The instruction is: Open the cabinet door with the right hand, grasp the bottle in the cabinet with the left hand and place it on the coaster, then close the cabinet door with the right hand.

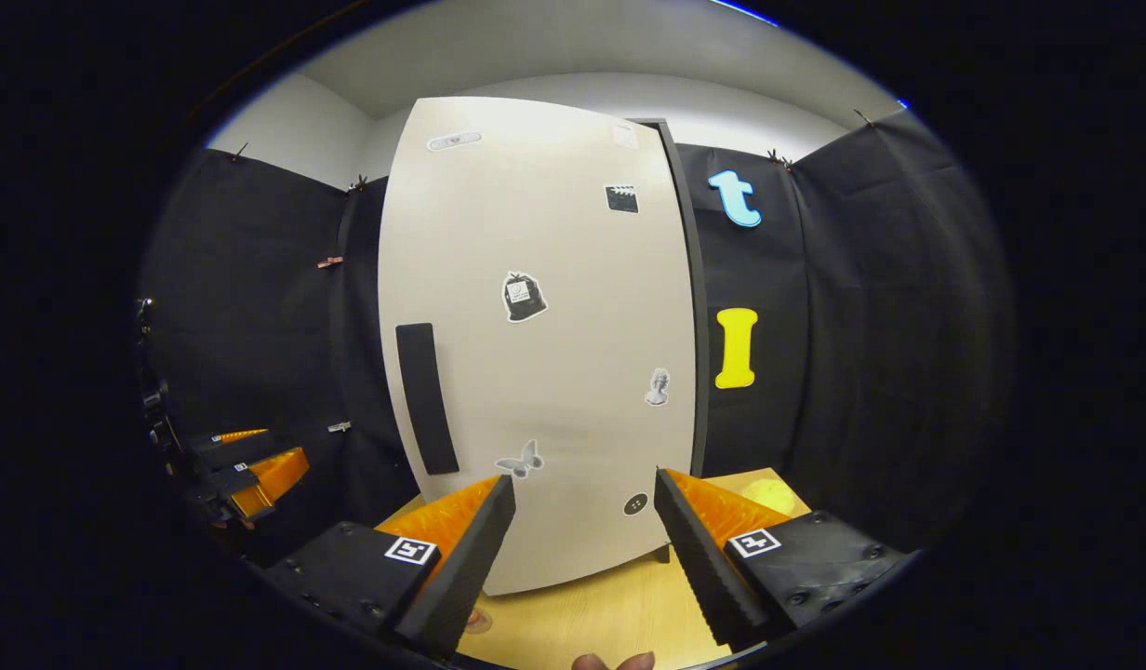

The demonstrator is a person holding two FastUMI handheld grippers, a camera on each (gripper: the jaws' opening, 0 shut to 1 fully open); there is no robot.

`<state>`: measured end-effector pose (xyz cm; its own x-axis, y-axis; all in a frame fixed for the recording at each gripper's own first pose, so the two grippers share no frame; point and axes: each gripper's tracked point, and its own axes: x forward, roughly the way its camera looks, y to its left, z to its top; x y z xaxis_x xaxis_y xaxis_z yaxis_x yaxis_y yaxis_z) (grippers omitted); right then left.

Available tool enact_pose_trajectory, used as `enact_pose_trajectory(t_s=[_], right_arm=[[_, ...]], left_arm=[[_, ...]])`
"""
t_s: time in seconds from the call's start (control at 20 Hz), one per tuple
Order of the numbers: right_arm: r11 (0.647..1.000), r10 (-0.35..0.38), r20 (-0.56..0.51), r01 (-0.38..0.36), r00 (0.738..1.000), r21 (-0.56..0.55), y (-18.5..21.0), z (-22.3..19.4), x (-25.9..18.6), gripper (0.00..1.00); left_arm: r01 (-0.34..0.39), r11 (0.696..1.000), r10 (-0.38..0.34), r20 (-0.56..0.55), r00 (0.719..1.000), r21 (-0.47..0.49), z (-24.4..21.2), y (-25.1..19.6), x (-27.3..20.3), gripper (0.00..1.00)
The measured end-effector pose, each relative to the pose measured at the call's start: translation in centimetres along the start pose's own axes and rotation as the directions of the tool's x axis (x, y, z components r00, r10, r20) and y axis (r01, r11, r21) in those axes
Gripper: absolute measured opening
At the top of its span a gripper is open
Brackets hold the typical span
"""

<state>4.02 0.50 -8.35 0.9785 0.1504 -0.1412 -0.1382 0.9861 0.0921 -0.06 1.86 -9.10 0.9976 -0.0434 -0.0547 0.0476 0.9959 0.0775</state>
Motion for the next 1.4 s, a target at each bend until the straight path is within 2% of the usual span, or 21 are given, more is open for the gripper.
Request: enact_pose_trajectory(t_s=[0.1, 0.25, 0.35, 0.4, 0.55, 0.65, 0.7, 0.95, 1.1, 1.15, 1.4], right_arm=[[1.0, -0.004, 0.006, 0.005, 1.0, -0.027, -0.2, 0.1, 0.0, 0.98], [0.999, -0.024, 0.017, 0.025, 1.0, -0.048, -0.7, 0.1, -0.1, 0.98], [0.998, -0.045, 0.021, 0.046, 0.999, -0.053, -1.3, 0.0, -0.1, 0.98], [0.997, -0.053, 0.021, 0.054, 0.998, -0.053, -1.4, -0.1, -0.2, 0.97], [0.996, -0.067, 0.024, 0.069, 0.997, -0.049, -1.7, -0.2, -0.2, 0.98], [0.996, -0.072, 0.027, 0.074, 0.997, -0.049, -1.8, -0.1, -0.3, 0.97], [0.996, -0.074, 0.027, 0.075, 0.997, -0.049, -1.9, -0.1, -0.3, 0.97], [0.996, -0.079, 0.021, 0.08, 0.997, -0.037, -1.9, -0.4, -0.4, 0.98], [0.996, -0.083, 0.017, 0.084, 0.996, -0.037, -1.9, -0.3, -0.5, 0.97], [0.996, -0.084, 0.015, 0.084, 0.996, -0.035, -1.8, -0.4, -0.5, 0.97], [0.996, -0.088, 0.012, 0.089, 0.996, -0.033, -1.9, -0.5, -0.6, 0.97]], left_arm=[[0.005, 1.0, -0.005, -0.003, 1.0, -0.001, -0.1, -0.2, 0.1, 0.94], [0.01, 1.0, -0.01, -0.003, 1.0, 0.002, 0.0, -0.5, 0.1, 0.91], [0.012, 1.0, -0.012, 0.0, 1.0, 0.005, 0.1, -0.7, 0.2, 0.94], [0.012, 1.0, -0.012, 0.002, 1.0, 0.004, 0.1, -0.8, 0.1, 0.9], [0.014, 1.0, -0.014, 0.003, 1.0, 0.004, 0.2, -0.9, 0.0, 0.94], [0.015, 1.0, -0.015, 0.001, 1.0, 0.007, 0.2, -1.1, 0.0, 0.91], [0.016, 1.0, -0.016, 0.0, 1.0, 0.009, 0.1, -1.0, 0.0, 0.93], [0.018, 1.0, -0.018, -0.004, 1.0, 0.012, 0.0, -1.2, -0.2, 0.94], [0.019, 1.0, -0.018, -0.005, 1.0, 0.013, -0.2, -1.2, -0.3, 0.91], [0.018, 1.0, -0.018, -0.008, 1.0, 0.013, -0.2, -1.2, -0.3, 0.94], [0.018, 1.0, -0.018, -0.011, 1.0, 0.015, -0.3, -1.1, -0.3, 0.94]])
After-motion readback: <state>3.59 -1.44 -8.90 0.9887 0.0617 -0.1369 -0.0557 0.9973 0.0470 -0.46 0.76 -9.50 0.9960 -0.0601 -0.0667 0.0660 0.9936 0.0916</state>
